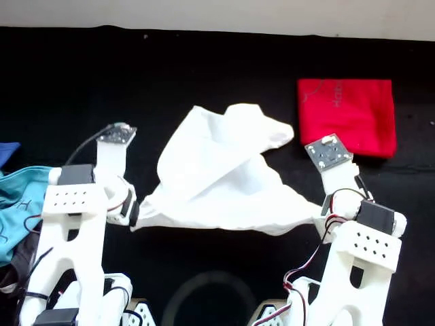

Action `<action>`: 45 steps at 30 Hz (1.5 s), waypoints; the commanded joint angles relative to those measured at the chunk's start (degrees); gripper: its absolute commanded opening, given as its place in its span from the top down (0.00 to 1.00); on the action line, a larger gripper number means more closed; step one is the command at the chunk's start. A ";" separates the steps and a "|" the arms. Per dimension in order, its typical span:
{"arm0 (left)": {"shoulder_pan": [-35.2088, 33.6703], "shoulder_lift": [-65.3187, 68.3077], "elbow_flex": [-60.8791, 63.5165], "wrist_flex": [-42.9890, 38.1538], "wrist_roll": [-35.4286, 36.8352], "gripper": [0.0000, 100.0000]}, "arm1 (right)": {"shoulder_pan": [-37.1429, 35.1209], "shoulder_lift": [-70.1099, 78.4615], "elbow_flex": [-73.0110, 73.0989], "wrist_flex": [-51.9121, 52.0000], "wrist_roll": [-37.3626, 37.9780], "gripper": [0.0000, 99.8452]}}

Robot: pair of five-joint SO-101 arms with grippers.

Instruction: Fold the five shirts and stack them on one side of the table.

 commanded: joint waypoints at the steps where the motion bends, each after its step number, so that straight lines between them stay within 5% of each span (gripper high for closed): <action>1: 1.89 -0.84 -10.07 3.87 -0.44 0.84 | -2.42 -1.36 0.04 1.80 0.35 0.99; 11: 22.90 -0.40 -22.99 5.54 -0.35 0.84 | -3.47 -1.36 0.22 2.07 0.26 0.99; 17: 26.77 2.15 -14.37 -5.10 2.29 0.84 | -3.56 -1.36 -0.31 5.32 0.26 0.99; 26: 17.19 15.78 -6.73 -12.31 1.76 0.84 | -3.30 -1.36 -0.40 6.55 0.18 0.99; 35: -3.38 23.69 -4.70 -18.73 -13.89 0.84 | -3.38 -1.71 -0.40 6.73 0.18 0.99; 45: -12.62 25.10 -4.70 -24.00 -17.41 0.84 | -3.38 -20.97 0.31 11.47 0.35 0.99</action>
